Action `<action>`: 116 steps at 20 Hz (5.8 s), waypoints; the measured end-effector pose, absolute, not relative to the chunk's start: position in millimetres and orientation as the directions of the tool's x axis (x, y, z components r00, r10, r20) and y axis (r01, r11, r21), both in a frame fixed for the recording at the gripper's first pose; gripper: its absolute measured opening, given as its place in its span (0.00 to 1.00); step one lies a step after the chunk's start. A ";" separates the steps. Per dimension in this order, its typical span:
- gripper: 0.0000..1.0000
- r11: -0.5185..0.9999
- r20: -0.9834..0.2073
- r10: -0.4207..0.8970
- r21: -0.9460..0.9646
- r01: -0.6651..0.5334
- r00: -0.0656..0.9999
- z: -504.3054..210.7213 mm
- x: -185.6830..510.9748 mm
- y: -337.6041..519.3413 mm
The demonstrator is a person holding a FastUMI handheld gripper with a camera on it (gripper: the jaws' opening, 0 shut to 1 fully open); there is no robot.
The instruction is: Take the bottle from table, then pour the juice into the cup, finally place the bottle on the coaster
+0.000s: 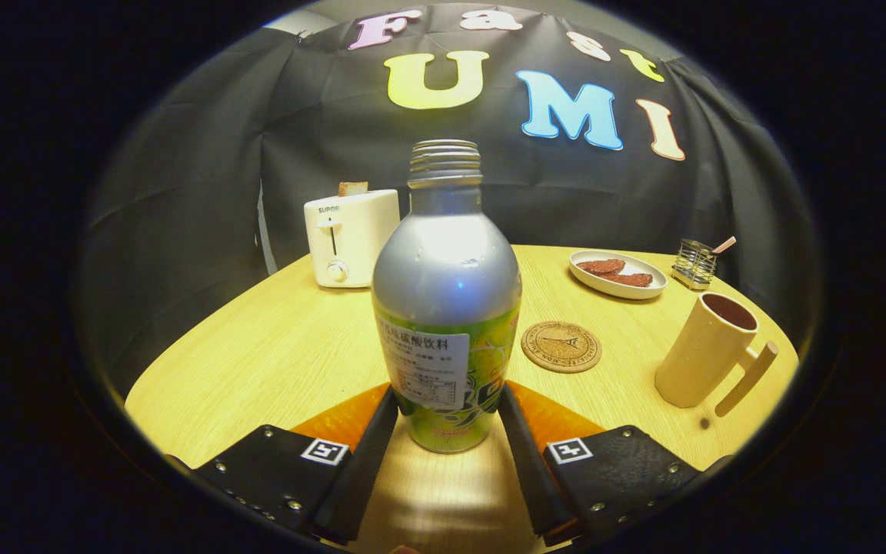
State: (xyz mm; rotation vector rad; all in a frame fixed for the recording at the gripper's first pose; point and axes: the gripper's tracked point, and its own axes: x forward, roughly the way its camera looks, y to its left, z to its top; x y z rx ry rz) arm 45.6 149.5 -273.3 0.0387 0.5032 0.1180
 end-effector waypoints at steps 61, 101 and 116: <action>0.73 0.154 -0.292 0.303 0.954 0.255 0.907 -211.4 60.5 77.5; 0.73 -0.217 -0.277 0.329 0.908 0.357 0.903 -189.8 79.3 72.3; 0.73 -0.300 -0.257 0.329 0.884 0.359 0.908 -173.0 90.0 67.6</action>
